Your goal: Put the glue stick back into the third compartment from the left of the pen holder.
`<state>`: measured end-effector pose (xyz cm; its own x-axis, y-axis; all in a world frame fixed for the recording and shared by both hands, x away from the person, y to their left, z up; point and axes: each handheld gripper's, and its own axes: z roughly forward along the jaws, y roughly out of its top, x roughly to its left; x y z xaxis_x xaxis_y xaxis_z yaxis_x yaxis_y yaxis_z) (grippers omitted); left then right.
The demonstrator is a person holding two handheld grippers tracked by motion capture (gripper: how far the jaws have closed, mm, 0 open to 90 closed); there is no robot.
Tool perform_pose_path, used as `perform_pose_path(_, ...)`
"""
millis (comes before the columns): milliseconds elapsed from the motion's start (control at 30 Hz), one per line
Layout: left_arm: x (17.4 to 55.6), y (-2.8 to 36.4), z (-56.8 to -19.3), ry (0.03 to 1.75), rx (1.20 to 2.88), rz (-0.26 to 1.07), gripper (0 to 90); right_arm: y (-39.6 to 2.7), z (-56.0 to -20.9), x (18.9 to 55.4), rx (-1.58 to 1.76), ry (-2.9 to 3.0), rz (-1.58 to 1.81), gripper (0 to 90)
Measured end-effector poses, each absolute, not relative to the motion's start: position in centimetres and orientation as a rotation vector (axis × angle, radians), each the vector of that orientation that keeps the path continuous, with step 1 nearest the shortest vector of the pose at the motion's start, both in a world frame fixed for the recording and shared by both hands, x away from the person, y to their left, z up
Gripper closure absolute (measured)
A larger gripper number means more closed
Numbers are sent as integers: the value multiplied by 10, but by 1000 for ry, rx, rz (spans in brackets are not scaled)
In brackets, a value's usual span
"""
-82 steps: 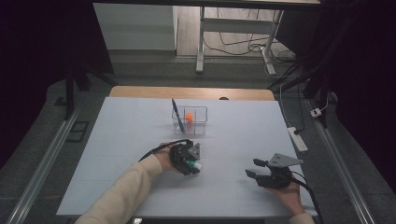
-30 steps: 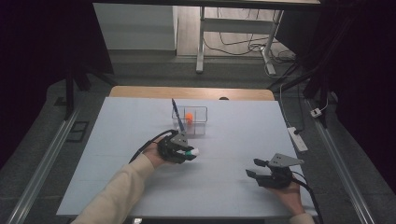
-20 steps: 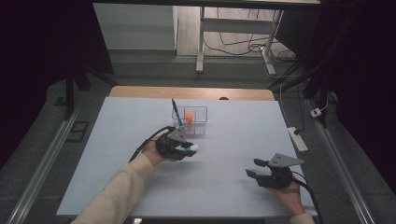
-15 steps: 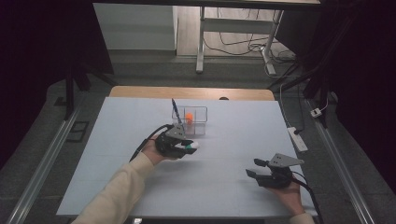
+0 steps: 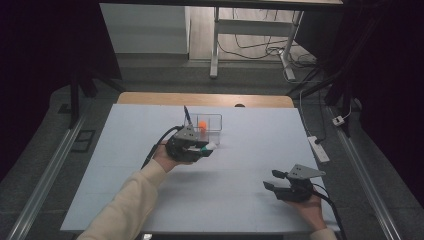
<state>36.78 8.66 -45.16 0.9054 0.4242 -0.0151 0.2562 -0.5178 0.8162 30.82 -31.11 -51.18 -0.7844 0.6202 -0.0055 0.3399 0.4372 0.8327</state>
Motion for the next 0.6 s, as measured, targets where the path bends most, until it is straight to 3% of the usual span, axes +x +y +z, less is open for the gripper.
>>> perform_pose_path(600, 388, 81, -432, 548, 2038, 238, 650, -312, -512, 309, 826, 2385, 1264, 406)
